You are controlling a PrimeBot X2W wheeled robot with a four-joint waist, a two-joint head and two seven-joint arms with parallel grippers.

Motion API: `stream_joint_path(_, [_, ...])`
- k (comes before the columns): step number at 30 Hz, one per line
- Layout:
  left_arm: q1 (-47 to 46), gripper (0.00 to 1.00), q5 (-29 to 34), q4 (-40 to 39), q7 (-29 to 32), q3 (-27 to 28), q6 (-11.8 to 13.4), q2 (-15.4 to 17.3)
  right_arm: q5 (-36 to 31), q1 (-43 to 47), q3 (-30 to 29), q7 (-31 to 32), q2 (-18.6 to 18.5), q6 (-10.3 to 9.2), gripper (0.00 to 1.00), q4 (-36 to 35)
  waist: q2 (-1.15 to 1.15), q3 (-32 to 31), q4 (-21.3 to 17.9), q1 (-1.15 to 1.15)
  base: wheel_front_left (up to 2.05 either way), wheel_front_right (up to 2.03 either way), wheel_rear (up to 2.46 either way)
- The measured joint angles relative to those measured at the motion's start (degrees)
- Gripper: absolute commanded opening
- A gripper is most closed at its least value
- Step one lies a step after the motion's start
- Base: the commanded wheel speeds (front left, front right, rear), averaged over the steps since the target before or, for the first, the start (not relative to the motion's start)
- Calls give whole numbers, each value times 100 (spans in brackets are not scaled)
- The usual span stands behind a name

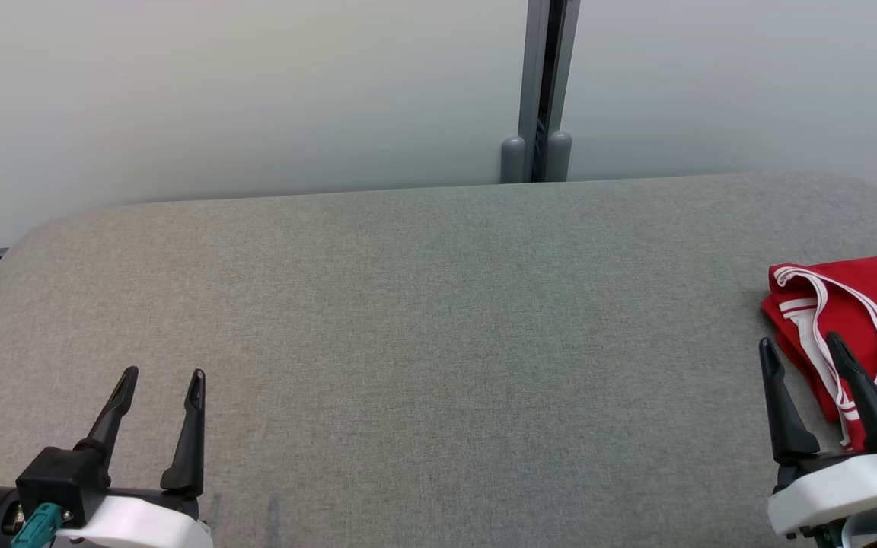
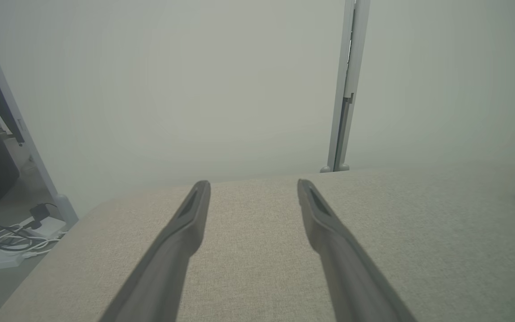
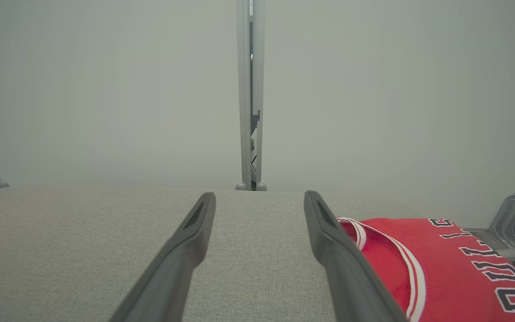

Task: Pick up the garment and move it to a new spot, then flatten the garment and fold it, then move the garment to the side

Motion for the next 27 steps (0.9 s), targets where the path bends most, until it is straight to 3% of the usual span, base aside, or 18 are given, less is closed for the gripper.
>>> stream_joint_path(25, [26, 100, -3, -125, 77, -80, 168, 40, 26, 39, -15, -1, 90, 0, 100, 9, 0, 24, 42, 0, 0, 0, 0])
stream_joint_path(26, [26, 0, -13, -124, 94, -82, 170, 40, 26, 40, -16, -1, 91, 0, 0, 11, 0, 24, 43, 1, 0, 0, 0])
stream_joint_path(27, [32, 0, -11, -80, 102, -94, 170, 9, 25, 46, -12, -1, 101, 0, 0, 59, 0, 24, 43, 0, 0, 0, 0])
